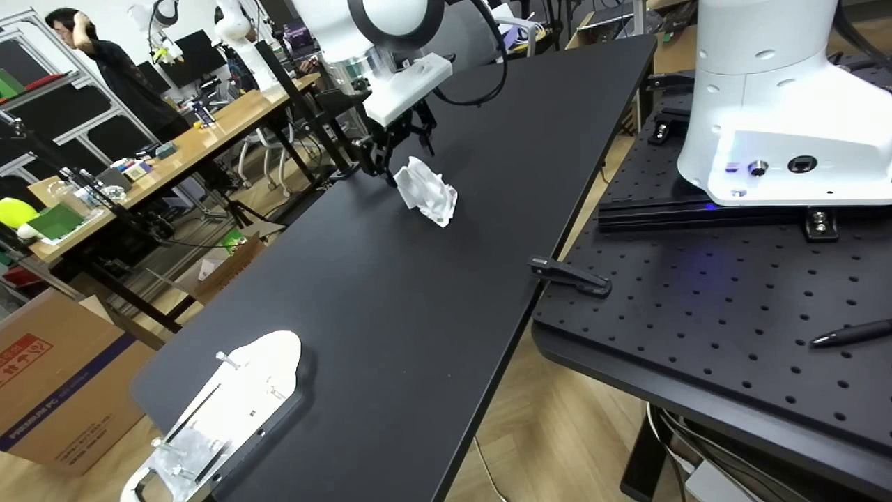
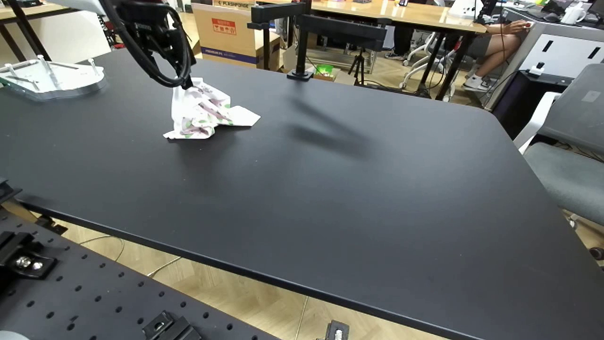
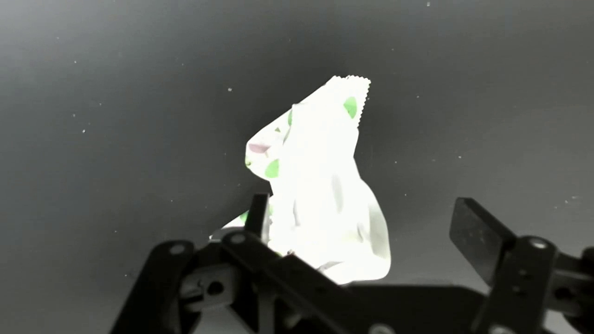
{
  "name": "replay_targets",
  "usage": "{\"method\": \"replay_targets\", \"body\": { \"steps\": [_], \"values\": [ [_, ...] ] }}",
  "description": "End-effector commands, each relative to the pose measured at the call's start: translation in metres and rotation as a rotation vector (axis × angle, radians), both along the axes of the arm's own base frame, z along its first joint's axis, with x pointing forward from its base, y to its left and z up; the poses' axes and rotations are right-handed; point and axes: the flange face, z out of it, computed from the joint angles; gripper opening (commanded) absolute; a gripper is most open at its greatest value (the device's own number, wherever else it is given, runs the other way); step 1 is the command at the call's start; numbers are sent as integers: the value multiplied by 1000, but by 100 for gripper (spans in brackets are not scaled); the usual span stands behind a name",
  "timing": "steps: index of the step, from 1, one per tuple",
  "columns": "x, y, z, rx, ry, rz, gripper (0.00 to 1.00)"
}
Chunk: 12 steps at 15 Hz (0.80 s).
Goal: Hang the white cloth on the black rod
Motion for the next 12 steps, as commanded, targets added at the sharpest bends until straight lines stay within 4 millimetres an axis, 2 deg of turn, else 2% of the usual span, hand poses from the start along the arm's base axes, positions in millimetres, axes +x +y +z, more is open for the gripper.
{"method": "replay_targets", "body": {
  "steps": [1, 6, 10, 11, 12],
  "values": [
    [2, -3, -2, -3, 6, 17, 100],
    [11, -14, -1, -23, -19, 34, 100],
    [20, -30, -9, -64, -19, 67, 100],
    [22, -34, -13, -70, -10, 78, 80],
    [23, -36, -17, -66, -3, 78, 74]
  ]
}}
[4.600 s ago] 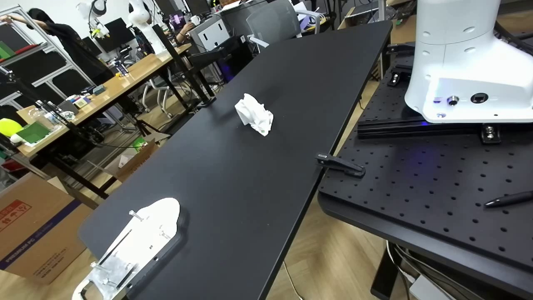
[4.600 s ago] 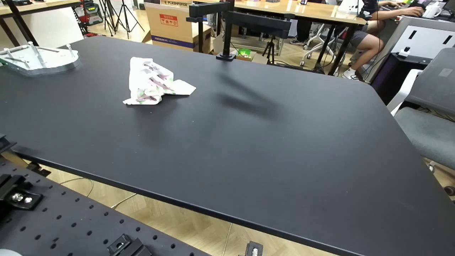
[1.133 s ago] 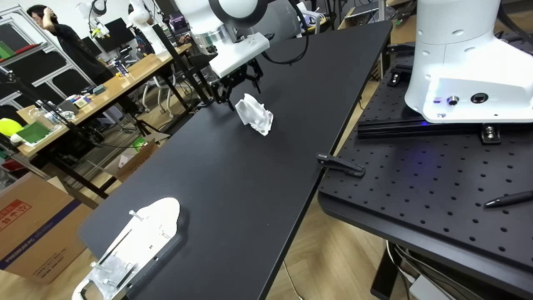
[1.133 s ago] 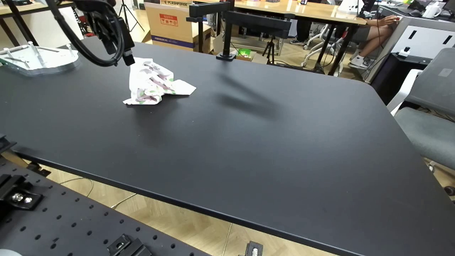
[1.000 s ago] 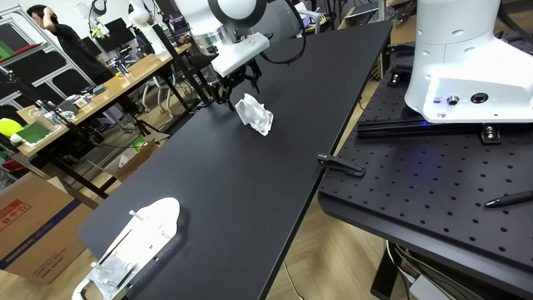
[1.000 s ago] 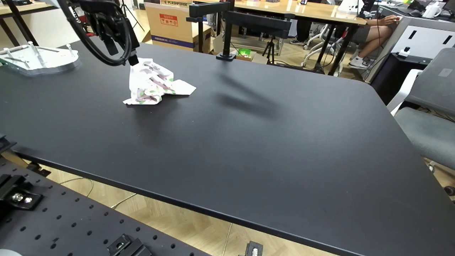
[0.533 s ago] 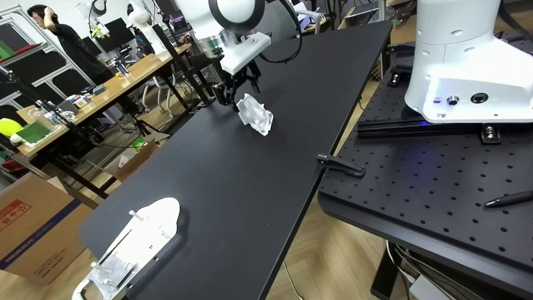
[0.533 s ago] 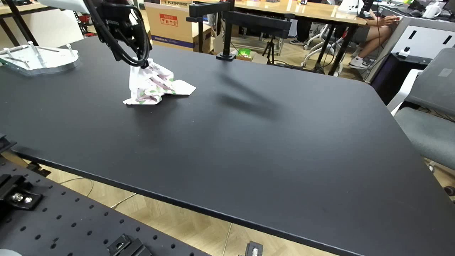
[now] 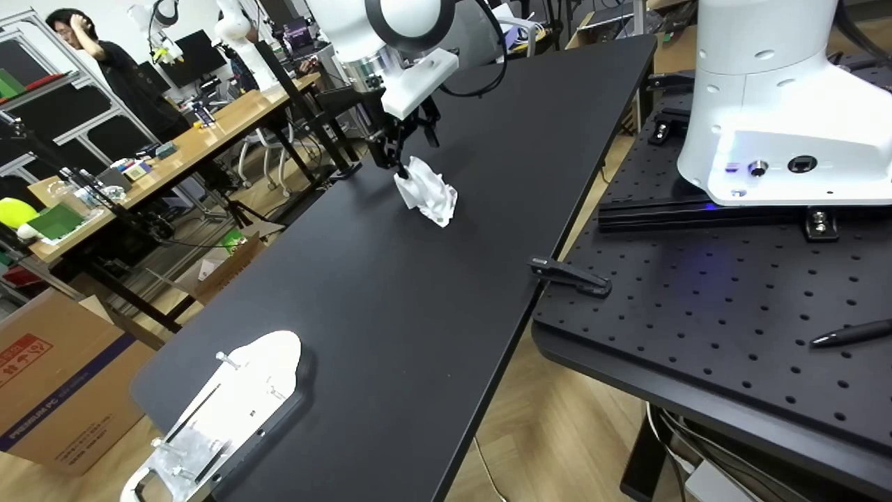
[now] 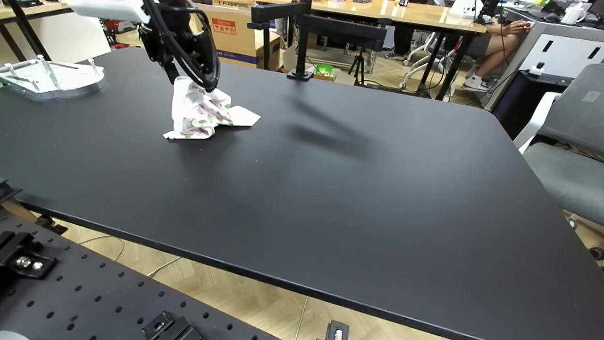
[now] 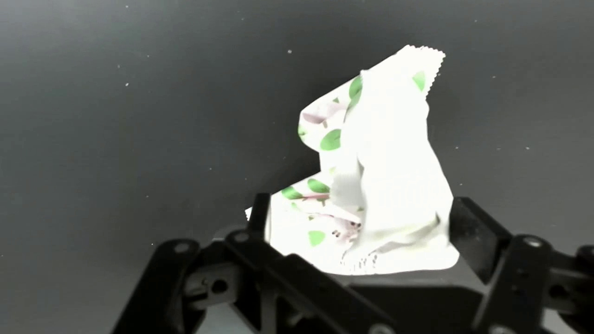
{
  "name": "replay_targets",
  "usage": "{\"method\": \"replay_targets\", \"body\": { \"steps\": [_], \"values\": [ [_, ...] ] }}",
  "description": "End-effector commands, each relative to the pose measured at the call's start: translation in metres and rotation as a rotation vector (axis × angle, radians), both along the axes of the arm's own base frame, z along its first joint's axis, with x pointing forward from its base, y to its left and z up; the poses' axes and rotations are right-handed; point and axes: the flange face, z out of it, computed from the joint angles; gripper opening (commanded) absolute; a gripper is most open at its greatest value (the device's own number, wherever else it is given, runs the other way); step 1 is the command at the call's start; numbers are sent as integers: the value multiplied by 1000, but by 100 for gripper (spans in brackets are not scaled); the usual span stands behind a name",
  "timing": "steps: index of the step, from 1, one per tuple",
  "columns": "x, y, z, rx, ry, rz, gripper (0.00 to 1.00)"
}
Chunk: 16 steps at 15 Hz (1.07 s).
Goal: Hang the white cloth on the black rod
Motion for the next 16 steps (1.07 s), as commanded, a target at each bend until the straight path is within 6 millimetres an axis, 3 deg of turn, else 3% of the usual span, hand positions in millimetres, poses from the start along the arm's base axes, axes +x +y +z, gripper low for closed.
{"method": "replay_targets", "body": {
  "steps": [1, 10, 16],
  "values": [
    [9, -7, -11, -13, 14, 9, 66],
    [6, 9, -33, 29, 56, 36, 3],
    [6, 16, -29, 54, 43, 49, 1]
  ]
}}
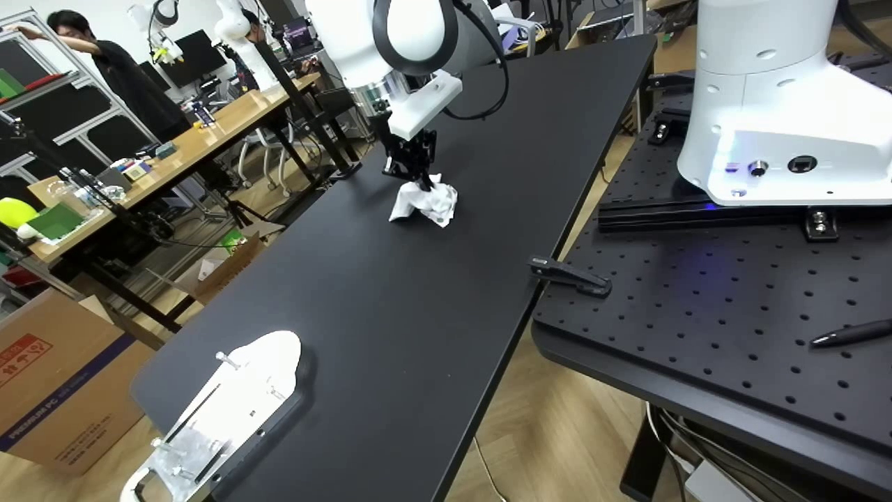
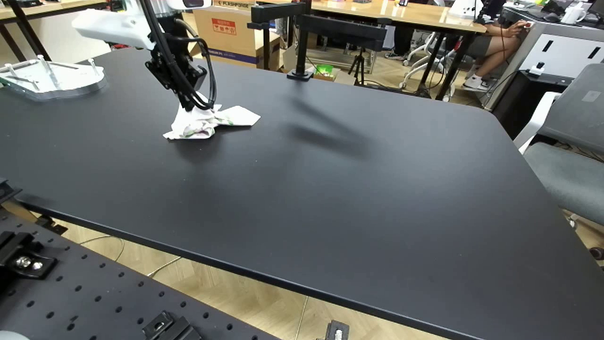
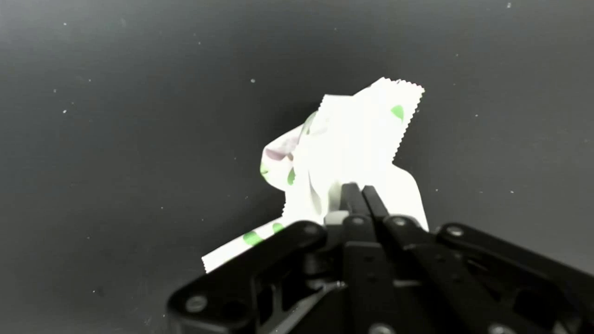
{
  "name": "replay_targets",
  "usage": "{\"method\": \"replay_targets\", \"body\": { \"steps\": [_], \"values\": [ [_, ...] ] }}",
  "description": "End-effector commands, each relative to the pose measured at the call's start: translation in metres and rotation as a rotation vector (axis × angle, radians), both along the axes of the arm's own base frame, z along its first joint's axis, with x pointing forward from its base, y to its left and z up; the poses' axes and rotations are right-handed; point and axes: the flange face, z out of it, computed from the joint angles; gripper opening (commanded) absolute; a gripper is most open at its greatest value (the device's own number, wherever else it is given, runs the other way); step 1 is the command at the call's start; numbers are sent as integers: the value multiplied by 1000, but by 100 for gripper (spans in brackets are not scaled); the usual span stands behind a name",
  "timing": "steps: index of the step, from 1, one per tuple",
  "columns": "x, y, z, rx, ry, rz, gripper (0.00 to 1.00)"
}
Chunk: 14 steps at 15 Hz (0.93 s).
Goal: Hang the white cloth on the black rod
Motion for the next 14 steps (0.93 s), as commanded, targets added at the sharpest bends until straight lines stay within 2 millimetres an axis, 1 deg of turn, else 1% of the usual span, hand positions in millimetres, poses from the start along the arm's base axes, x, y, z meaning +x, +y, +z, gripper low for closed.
{"method": "replay_targets", "body": {
  "steps": [1, 3, 6, 10, 14],
  "values": [
    [5, 6, 16, 14, -34, 14, 1],
    [9, 8, 26, 31, -38, 4, 1],
    [17, 17, 60, 32, -52, -12, 1],
    [32, 24, 119, 0, -104, -24, 1],
    [46, 16, 187, -42, -150, -43, 1]
  ]
}}
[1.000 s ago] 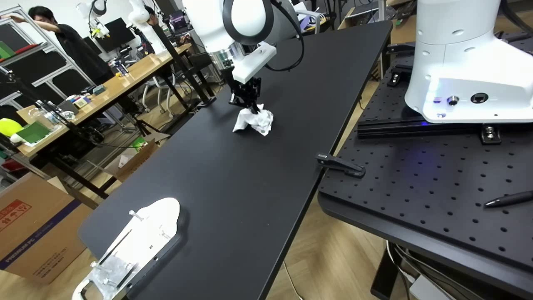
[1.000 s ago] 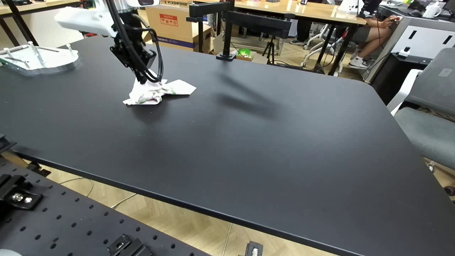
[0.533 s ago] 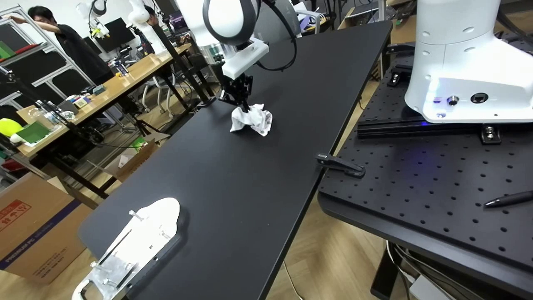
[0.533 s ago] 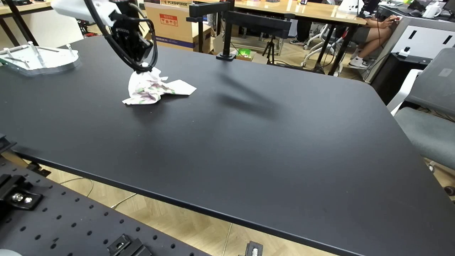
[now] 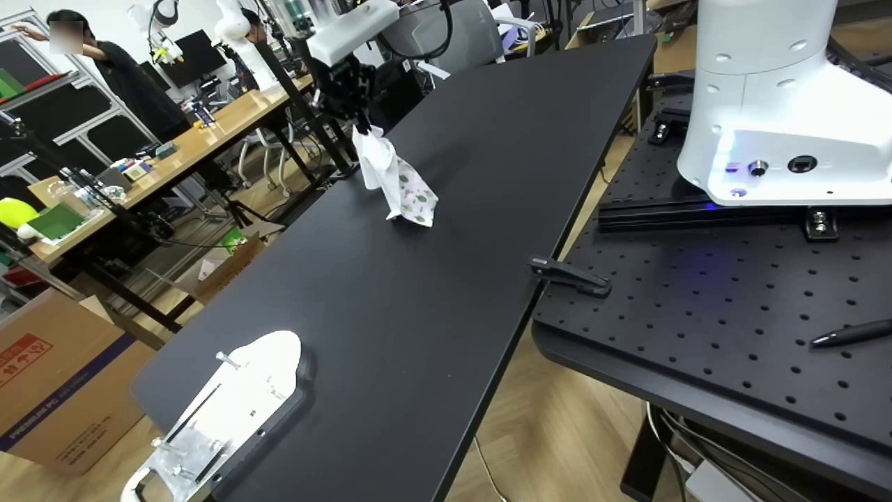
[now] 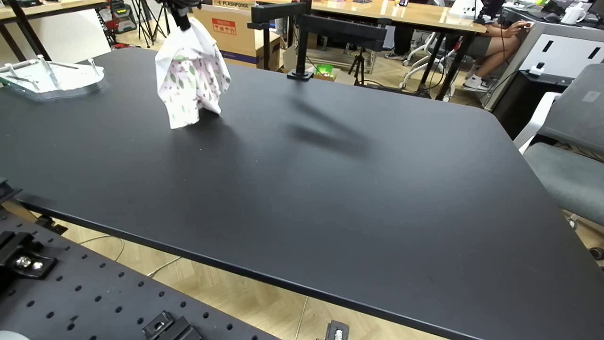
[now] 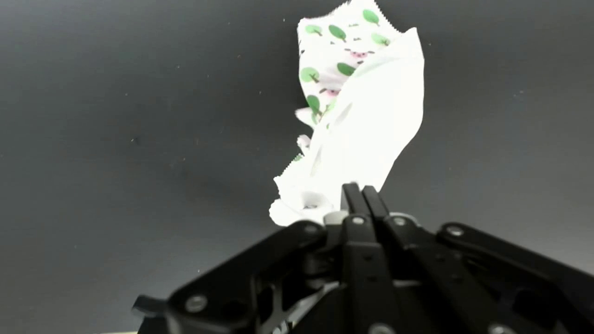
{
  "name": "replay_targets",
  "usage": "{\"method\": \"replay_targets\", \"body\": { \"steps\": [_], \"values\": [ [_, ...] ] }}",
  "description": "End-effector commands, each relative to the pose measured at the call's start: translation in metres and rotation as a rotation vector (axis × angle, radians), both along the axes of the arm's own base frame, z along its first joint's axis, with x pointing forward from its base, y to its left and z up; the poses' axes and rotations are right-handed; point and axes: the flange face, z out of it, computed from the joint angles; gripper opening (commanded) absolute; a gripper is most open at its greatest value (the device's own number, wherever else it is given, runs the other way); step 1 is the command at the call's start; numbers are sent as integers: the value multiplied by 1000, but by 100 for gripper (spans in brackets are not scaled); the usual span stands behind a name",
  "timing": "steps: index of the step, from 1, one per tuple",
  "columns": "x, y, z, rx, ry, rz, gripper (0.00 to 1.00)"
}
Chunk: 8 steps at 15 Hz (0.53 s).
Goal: Hang the white cloth on the black rod
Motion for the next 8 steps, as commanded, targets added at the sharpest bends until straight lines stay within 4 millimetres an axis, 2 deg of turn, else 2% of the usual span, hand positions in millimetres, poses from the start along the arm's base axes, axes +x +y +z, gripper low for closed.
{"method": "replay_targets", "body": {
  "steps": [1, 5, 8],
  "values": [
    [11, -9, 63, -41, -36, -29, 1],
    [28, -17, 122, -85, -92, -48, 1],
    [45, -26, 158, -109, -125, -73, 1]
  ]
}}
